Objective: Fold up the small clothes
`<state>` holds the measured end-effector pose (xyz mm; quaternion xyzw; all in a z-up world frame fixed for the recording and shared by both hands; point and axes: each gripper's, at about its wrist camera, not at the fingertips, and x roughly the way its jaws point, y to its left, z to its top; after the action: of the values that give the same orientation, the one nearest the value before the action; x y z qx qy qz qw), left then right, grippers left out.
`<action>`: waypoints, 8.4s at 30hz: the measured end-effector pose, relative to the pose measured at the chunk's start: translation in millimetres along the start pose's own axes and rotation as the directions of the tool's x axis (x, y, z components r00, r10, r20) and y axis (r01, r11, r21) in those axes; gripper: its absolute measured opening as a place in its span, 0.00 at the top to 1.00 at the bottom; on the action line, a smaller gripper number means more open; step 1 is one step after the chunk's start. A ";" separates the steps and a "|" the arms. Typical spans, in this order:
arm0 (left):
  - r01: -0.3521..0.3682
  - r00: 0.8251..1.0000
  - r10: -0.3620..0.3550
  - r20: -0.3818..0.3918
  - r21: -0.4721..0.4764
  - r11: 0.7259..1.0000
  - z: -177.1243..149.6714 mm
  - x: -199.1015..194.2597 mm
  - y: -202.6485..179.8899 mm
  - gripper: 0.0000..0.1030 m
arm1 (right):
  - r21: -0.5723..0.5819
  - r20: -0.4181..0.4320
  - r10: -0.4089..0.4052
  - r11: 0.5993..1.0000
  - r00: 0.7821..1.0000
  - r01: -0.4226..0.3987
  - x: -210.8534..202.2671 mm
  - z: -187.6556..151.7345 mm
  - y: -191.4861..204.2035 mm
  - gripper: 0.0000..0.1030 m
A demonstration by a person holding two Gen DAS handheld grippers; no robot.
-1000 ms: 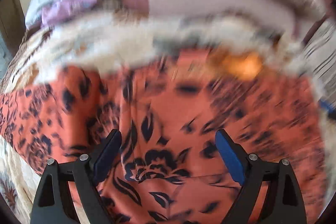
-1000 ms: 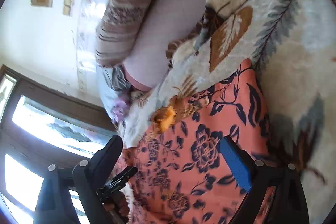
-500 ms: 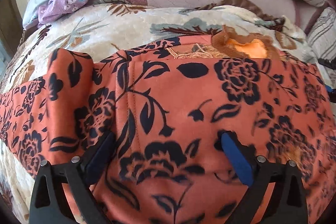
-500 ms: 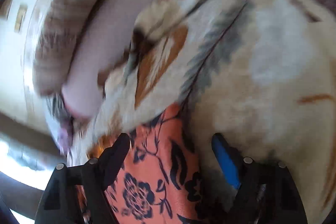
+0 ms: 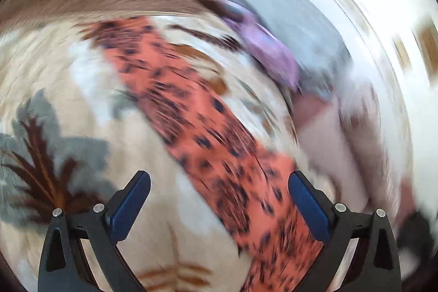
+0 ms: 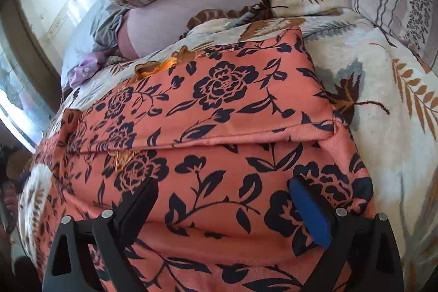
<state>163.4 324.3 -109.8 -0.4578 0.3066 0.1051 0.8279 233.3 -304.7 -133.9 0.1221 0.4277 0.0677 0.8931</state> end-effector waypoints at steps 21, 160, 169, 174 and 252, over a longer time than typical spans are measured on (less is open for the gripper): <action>-0.418 0.906 0.399 0.139 0.158 0.894 107.6 48.5 5.2 0.95 | 0.007 0.014 0.030 1.000 0.999 -0.030 8.0 -2.7 2.1 0.01; -0.004 0.888 0.314 -0.337 0.676 0.737 -223.3 -102.6 -12.5 0.94 | 0.197 -0.355 0.127 0.979 0.926 -0.058 -149.8 -126.9 -67.5 0.92; -0.036 0.877 0.346 -0.333 0.672 0.739 -224.1 -84.0 -4.5 0.54 | 0.266 -0.448 0.180 0.962 0.876 -0.061 -125.0 -137.5 -72.0 0.66; 0.015 0.881 0.319 -0.351 0.693 0.721 -225.9 -83.9 -14.5 0.95 | 0.221 -0.428 0.166 0.972 0.888 -0.076 -135.5 -128.3 -66.5 0.87; 0.151 0.946 0.150 -0.288 0.799 0.582 -228.5 -6.9 -180.2 0.23 | 0.329 -0.273 0.420 0.886 0.865 -0.327 -76.5 -17.7 -33.2 0.09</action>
<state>145.9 36.4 -70.5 -0.0392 0.4522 -0.1240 0.8824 172.2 -351.1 -96.6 0.3111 0.5468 0.2014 0.7508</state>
